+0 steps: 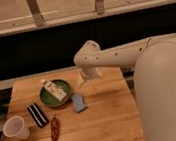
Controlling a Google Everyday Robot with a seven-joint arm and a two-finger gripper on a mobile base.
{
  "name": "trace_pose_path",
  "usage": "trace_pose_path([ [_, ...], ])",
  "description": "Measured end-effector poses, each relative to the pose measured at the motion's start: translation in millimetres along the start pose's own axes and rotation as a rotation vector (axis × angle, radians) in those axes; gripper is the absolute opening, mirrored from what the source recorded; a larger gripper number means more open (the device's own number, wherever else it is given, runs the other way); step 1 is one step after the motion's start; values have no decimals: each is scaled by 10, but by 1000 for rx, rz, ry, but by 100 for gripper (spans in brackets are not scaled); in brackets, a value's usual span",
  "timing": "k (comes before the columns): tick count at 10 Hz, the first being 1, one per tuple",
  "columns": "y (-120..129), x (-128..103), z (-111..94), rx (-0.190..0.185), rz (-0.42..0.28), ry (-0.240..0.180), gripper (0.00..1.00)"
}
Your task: Place the pepper in the ceramic cup
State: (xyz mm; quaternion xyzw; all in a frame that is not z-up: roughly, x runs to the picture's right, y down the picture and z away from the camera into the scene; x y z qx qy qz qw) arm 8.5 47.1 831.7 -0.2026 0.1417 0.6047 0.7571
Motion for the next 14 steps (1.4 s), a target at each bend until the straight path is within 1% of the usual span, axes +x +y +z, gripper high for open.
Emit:
trace_pose_path([
  [12,0,0,0,0,0,0,80],
  [14,1,9,2,8,-13,-1,80],
])
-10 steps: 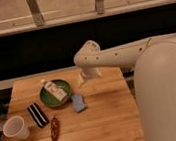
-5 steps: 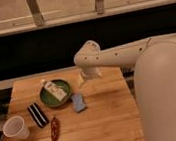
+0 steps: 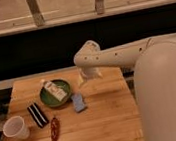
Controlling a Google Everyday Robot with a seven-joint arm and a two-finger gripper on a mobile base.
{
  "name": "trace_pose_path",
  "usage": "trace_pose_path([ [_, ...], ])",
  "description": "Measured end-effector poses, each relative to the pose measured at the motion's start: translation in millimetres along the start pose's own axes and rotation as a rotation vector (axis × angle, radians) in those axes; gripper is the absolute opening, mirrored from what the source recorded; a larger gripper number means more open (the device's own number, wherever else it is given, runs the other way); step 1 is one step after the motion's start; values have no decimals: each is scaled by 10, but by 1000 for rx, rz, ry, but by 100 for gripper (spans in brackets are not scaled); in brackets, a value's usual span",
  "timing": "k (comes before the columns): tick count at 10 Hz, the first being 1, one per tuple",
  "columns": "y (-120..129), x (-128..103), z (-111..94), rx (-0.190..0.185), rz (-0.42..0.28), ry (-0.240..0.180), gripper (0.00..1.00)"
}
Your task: Place the pepper in the ceramic cup
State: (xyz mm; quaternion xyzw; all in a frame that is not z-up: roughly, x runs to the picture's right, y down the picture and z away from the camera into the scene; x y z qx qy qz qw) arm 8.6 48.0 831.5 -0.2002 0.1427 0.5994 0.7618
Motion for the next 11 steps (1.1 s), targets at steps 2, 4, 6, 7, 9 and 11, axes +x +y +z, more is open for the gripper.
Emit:
trace_pose_path([
  [2,190,51,7,24,-50,-13,80],
  [4,588,224,30,43,-106,-24,80],
  [6,1075,453,40,49,-162,-31,80],
  [7,1334,533,48,41,-185,-32,80],
  [9,1648,612,54,7,-202,-30,80],
  [11,1579,611,58,18,-194,-27,80],
])
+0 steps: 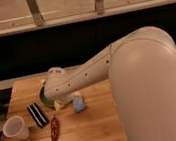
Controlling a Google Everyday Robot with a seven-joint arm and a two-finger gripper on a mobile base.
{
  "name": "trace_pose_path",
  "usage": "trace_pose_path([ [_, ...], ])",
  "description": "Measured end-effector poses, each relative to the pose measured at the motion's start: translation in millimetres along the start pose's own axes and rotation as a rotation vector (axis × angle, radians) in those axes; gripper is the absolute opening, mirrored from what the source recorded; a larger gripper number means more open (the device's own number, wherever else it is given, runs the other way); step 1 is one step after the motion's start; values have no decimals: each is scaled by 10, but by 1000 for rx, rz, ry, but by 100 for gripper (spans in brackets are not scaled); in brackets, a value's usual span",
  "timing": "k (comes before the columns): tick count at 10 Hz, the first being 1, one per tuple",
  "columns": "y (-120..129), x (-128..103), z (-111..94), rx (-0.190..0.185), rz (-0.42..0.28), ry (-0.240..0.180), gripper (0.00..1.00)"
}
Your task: Place the pepper in the ceramic cup
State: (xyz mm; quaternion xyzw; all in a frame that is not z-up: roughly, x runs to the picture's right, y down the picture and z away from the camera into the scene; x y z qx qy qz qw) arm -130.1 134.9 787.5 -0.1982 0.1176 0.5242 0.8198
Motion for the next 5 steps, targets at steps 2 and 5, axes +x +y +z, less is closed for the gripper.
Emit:
trace_pose_path([
  [2,32,-10,2,-9,-5,1,80],
  [5,62,96,170,-155,-54,125,80],
])
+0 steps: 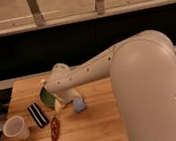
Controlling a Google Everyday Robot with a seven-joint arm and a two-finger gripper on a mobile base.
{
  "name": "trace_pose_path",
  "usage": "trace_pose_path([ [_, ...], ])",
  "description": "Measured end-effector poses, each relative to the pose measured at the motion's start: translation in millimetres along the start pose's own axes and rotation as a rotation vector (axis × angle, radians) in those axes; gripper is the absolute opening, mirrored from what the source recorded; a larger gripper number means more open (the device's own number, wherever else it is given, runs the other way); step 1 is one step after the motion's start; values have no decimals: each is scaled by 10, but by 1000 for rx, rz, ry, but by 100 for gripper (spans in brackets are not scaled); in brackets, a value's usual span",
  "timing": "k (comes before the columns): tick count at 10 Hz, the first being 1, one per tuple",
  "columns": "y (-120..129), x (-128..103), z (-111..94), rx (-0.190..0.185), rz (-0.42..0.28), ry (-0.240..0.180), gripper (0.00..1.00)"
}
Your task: Place the pepper in the ceramic cup
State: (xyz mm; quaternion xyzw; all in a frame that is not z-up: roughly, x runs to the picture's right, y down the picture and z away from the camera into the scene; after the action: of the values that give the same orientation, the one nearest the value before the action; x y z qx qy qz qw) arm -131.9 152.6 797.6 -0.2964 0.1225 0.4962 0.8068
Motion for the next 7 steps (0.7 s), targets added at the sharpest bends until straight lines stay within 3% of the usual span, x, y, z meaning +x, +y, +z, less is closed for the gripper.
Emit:
trace_pose_path([
  [1,-15,17,43,-43,-3,14,80],
  [3,-22,57,28,-59,1,16,80],
  [5,133,144,6,-42,1,4,80],
  [7,374,247,23,-2,-8,-5,80],
])
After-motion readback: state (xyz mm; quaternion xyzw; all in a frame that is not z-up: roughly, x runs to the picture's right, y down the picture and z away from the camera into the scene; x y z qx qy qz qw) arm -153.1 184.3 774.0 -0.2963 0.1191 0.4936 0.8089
